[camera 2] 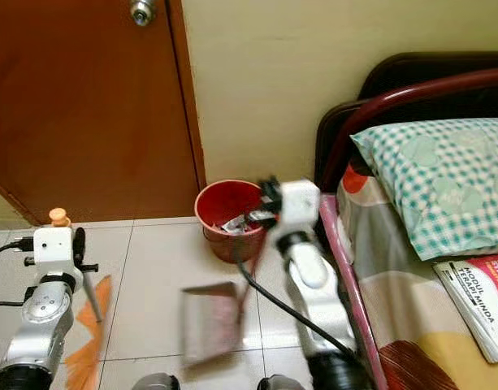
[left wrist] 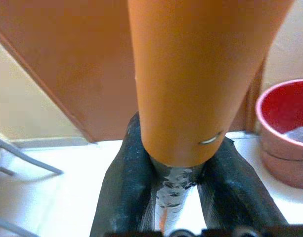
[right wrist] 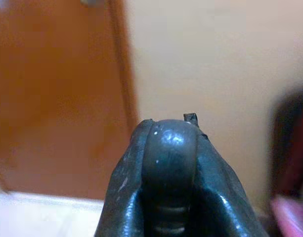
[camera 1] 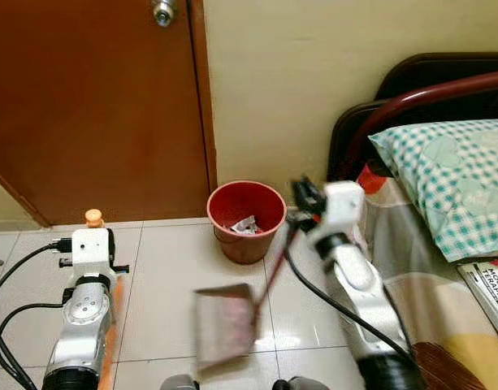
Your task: Sweep floor
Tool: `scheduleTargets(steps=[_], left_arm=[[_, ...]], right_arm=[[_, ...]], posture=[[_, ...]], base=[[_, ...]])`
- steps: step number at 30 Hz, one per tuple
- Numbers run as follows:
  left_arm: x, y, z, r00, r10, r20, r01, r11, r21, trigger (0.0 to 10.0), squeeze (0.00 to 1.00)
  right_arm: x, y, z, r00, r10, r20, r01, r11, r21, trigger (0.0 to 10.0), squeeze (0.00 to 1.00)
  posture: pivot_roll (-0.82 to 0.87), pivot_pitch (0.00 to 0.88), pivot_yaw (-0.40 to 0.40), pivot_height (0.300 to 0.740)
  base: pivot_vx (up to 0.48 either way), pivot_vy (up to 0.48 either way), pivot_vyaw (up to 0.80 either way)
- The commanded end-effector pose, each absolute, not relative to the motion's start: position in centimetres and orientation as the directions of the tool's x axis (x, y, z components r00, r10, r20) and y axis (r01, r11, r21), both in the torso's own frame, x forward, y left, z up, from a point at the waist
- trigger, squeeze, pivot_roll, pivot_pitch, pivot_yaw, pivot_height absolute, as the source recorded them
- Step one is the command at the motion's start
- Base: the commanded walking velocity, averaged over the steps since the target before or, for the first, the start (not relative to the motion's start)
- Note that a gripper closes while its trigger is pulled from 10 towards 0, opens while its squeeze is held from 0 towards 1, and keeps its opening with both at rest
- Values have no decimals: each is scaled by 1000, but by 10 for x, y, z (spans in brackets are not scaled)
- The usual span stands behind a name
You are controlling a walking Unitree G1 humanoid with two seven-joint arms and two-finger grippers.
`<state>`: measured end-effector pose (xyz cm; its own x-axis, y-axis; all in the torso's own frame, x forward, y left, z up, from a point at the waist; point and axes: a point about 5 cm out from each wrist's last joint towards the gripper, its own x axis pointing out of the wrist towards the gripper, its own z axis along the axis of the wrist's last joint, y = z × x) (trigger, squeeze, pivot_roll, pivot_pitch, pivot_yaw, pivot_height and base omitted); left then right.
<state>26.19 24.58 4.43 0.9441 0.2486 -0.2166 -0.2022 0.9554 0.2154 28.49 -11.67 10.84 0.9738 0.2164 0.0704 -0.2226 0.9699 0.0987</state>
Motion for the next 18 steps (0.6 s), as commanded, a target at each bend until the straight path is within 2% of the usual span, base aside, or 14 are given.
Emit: scheduleTargets(steps=[1, 4, 7, 8, 14, 18], left_arm=[[262, 231, 43, 961, 159, -227, -126, 980, 155, 10000, 0], [259, 217, 38, 968, 62, -243, -9, 977, 215, 10000, 0], [256, 212, 33, 967, 30, -254, 10, 988, 152, 10000, 0], [258, 204, 36, 973, -24, -229, 50, 993, 109, 10000, 0], [269, 190, 59, 985, -145, -95, 148, 989, 23, 10000, 0], [269, 193, 61, 989, -128, -80, 127, 992, -14, 10000, 0]], right_arm=[[285, -126, 117, 978, 169, 119, -183, 976, 116, 10000, 0], [281, -144, 107, 992, 97, 76, -106, 986, 129, 10000, 0], [280, -149, 102, 996, 64, 57, -72, 987, 143, 10000, 0], [278, -153, 98, 998, 46, 53, -51, 995, 90, 10000, 0], [274, -172, 78, 997, -70, -32, 74, 989, 129, 10000, 0], [269, -188, 74, 988, -141, -61, 149, 978, 148, 10000, 0]], posture=[[6, 54, -19, 740], [-4, 52, -31, 740], [-16, 40, -24, 740], [-20, 33, -15, 740], [-34, 18, 4, 740], [-49, 4, 3, 740]], base=[[0, 0, 0], [0, 0, 0], [0, 0, 0], [0, 0, 0], [0, 0, 0], [0, 0, -800]])
